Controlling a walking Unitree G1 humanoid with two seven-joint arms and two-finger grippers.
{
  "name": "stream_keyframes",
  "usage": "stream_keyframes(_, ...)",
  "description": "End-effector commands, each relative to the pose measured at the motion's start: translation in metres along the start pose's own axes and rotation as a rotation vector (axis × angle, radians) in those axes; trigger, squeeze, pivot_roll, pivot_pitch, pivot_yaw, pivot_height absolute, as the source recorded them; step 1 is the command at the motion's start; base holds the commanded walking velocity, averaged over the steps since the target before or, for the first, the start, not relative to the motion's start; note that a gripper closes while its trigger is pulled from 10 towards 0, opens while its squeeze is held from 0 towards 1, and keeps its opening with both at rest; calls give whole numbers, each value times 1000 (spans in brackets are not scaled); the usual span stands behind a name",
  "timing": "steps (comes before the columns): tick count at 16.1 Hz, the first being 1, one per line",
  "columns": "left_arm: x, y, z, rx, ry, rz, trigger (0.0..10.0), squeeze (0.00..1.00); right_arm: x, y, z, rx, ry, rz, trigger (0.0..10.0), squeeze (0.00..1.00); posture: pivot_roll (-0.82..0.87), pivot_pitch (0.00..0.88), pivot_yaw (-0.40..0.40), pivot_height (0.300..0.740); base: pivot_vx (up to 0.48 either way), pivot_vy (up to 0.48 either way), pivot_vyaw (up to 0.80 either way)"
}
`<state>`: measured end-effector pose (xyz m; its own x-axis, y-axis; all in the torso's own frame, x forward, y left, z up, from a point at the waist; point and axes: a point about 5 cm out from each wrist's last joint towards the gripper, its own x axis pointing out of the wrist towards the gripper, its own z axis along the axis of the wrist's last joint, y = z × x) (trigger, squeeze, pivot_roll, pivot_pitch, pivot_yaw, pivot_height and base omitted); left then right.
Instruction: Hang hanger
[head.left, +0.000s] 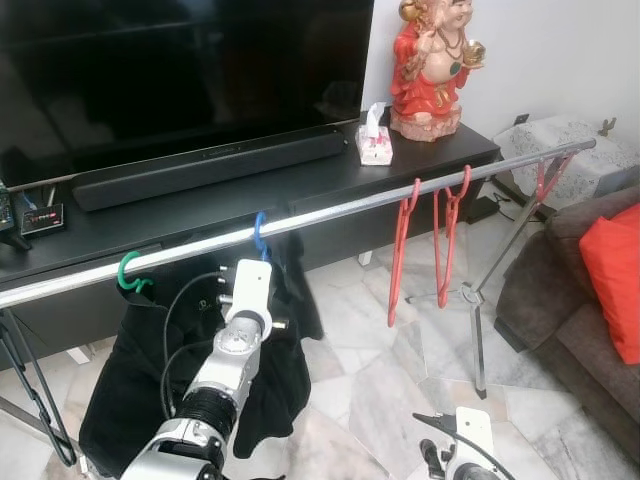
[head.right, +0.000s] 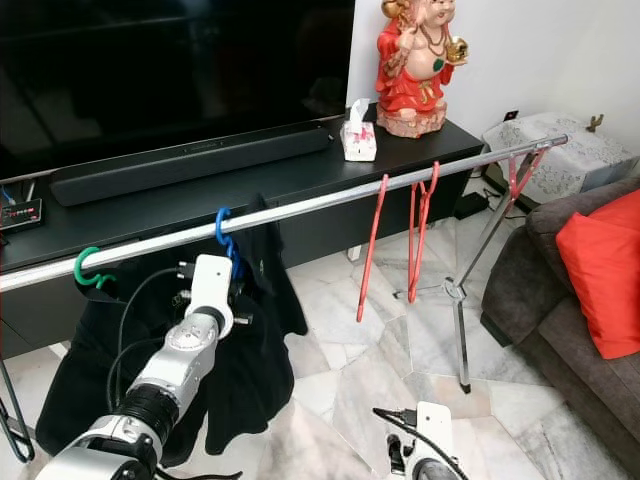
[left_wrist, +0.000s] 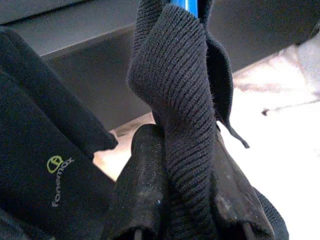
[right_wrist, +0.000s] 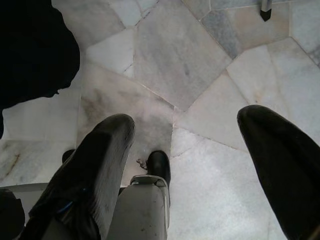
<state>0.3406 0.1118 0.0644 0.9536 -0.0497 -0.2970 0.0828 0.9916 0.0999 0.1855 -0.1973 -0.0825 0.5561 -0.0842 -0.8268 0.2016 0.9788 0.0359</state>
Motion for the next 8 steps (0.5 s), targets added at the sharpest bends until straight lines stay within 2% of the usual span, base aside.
stream_keyframes(1,3,-2,9,46,-14,1,10000,0,0,-1,2,8,5,-3,10000,0,-108,0,-38,740,0,0,0)
stream_keyframes(4,3,-3,-1,97,51,-7,10000,0,0,-1,1,8,9,1,10000,0,-108,0,-38,740,0,0,0)
stream_keyframes(7,3,-4,-1,123,42,-27,10000,0,0,-1,1,7,9,1,10000,0,-106,0,-41,740,0,0,0)
stream_keyframes(8,3,-4,0,114,29,-35,10000,827,0,-1,1,6,9,3,10000,0,-106,0,-41,740,0,0,0)
